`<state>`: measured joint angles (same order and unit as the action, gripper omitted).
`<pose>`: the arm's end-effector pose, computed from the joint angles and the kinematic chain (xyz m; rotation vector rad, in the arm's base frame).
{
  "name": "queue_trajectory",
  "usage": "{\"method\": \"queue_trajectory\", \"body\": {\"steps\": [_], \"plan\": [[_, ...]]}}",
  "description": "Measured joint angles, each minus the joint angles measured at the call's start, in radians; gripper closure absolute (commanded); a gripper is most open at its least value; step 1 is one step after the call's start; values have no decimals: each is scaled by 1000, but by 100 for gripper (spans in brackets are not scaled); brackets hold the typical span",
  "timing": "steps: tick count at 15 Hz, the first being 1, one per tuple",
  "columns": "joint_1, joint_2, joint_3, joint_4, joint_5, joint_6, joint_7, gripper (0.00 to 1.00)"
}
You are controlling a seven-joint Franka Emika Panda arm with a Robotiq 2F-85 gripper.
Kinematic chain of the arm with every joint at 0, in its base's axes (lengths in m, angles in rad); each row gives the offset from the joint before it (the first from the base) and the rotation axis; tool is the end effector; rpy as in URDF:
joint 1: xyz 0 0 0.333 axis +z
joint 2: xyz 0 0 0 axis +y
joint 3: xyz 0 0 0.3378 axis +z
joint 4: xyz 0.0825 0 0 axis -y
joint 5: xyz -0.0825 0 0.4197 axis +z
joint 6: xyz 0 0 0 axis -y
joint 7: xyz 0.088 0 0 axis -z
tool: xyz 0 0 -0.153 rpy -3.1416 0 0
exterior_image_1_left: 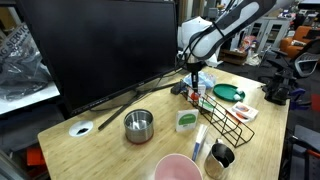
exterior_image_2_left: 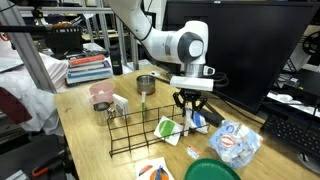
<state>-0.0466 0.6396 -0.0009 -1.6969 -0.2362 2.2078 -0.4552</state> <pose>0.6950 -0.0496 0.1618 2.8708 0.8271 -0.2535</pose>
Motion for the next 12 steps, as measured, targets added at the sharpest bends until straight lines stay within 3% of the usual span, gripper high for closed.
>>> {"method": "queue_trajectory", "body": {"steps": [2, 12], "plan": [[-1, 0, 0, 0, 0, 0, 0, 99], [-11, 0, 0, 0, 2, -2, 0, 96]]}}
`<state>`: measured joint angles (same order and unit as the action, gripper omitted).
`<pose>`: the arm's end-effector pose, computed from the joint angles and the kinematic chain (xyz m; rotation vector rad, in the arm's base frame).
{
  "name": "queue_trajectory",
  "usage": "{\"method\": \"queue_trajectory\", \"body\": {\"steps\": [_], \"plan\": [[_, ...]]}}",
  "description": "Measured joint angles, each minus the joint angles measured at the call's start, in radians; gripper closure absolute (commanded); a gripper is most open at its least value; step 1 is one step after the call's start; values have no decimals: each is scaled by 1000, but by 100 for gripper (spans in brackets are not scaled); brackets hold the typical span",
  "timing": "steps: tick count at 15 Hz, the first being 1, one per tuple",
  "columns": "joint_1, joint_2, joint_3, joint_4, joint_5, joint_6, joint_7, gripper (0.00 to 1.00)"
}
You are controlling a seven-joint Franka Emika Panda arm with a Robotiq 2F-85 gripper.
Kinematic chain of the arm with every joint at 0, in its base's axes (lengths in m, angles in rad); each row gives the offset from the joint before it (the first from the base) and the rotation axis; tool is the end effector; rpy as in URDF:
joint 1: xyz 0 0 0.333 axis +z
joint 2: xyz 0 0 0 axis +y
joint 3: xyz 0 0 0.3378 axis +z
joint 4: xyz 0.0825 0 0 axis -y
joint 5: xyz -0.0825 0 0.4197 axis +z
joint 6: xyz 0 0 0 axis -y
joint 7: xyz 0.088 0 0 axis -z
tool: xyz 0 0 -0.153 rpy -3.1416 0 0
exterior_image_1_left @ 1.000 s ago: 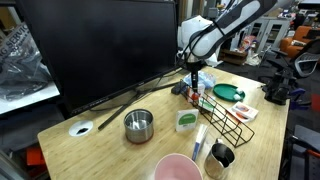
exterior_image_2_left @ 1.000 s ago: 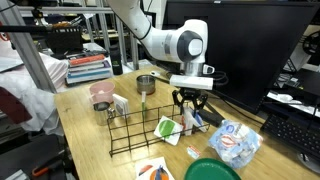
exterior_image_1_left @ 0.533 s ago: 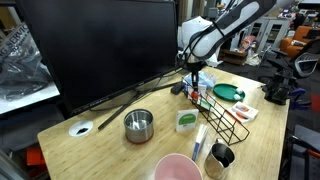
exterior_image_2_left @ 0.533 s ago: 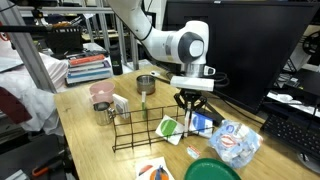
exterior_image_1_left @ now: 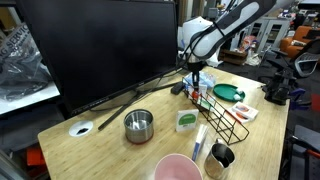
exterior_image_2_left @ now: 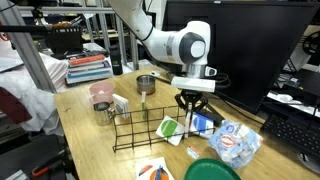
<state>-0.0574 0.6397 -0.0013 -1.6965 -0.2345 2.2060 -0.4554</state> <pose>0.6942 -0.0573 0.1618 2.8777 0.8100 -0.2567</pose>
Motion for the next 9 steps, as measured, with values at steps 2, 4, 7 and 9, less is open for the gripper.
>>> {"method": "queue_trajectory", "body": {"steps": [2, 4, 7, 9], "plan": [[0, -3, 0, 0, 0, -3, -1, 96], [0, -10, 0, 0, 0, -13, -1, 96], [0, -31, 0, -6, 0, -37, -2, 96], [0, -45, 1, -10, 0, -52, -2, 96]]}}
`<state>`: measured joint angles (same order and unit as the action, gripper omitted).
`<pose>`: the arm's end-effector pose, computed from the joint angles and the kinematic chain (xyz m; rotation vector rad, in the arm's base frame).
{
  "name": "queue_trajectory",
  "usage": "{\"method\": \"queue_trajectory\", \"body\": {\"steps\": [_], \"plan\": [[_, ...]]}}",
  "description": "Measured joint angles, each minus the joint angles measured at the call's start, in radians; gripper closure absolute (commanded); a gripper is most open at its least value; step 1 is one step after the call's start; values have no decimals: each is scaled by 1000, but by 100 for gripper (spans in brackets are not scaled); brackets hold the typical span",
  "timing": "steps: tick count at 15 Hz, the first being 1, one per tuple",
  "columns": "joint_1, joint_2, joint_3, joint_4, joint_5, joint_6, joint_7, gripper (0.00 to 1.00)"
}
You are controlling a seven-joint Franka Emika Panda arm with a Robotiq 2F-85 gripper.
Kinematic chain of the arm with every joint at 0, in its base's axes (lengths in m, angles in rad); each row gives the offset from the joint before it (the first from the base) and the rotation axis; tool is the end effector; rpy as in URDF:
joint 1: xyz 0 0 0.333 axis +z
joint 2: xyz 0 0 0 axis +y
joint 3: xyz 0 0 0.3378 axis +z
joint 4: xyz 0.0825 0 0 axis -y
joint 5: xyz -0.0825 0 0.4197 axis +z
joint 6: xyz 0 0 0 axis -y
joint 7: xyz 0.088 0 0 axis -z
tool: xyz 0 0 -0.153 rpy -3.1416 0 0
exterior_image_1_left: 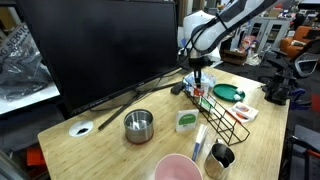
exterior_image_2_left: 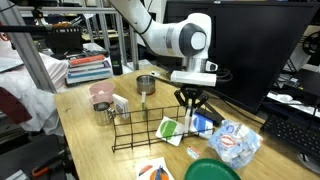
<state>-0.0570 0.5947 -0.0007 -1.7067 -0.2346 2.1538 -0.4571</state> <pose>0.6890 -0.0582 0.1853 2.8760 0.8015 -0.2840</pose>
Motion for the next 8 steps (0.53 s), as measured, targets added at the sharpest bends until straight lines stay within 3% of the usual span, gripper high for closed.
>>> {"method": "queue_trajectory", "body": {"steps": [8], "plan": [[0, -101, 13, -53, 12, -1, -11, 96]]}}
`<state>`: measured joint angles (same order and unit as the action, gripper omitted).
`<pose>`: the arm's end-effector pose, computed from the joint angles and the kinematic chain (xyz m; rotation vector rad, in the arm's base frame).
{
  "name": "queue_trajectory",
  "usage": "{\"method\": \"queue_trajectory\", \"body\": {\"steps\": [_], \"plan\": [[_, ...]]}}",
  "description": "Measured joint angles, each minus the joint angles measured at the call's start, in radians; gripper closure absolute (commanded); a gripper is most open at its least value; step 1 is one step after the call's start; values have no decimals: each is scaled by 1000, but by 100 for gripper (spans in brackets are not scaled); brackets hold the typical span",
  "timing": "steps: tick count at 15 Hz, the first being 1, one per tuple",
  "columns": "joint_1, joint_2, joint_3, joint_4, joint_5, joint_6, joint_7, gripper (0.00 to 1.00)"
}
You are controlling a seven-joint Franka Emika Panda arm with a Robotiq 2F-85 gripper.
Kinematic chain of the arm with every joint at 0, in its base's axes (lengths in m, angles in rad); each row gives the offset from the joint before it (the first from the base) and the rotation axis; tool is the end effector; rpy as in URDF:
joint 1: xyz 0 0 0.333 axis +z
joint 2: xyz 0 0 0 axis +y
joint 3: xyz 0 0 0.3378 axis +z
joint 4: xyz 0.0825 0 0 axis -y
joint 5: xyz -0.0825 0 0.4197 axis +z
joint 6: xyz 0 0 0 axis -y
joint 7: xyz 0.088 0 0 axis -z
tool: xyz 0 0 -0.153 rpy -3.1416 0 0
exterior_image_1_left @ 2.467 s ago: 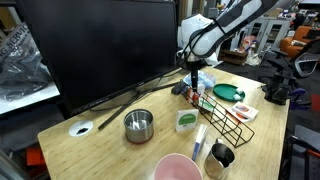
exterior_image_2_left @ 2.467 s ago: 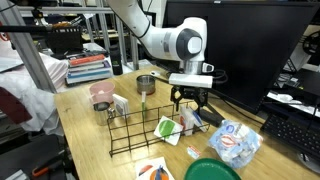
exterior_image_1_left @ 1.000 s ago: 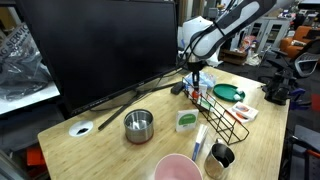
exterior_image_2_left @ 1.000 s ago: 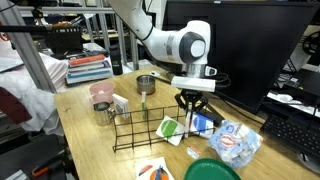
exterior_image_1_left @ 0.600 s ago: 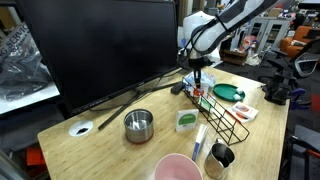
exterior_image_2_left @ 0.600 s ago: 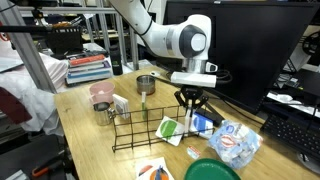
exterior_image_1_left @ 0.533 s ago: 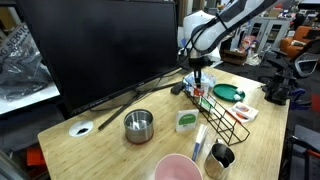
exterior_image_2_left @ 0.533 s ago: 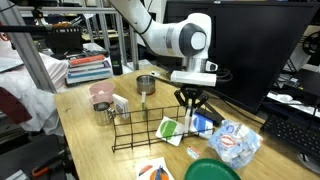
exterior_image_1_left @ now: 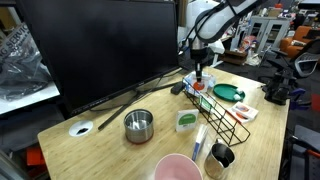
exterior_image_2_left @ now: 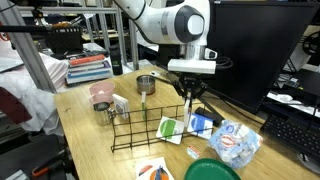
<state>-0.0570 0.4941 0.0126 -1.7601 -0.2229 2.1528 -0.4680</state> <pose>0.6822 -0.0483 0.2306 2.8774 0.8191 -0.2121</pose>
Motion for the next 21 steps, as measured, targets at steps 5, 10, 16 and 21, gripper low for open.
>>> {"method": "queue_trajectory", "body": {"steps": [5, 10, 16, 21], "plan": [[0, -89, 16, -68, 12, 8, -17, 96], [11, -197, 39, -159, 12, 36, -23, 96], [57, -306, 72, -260, 12, 90, -31, 96], [97, -318, 96, -270, 12, 125, -68, 96]]}}
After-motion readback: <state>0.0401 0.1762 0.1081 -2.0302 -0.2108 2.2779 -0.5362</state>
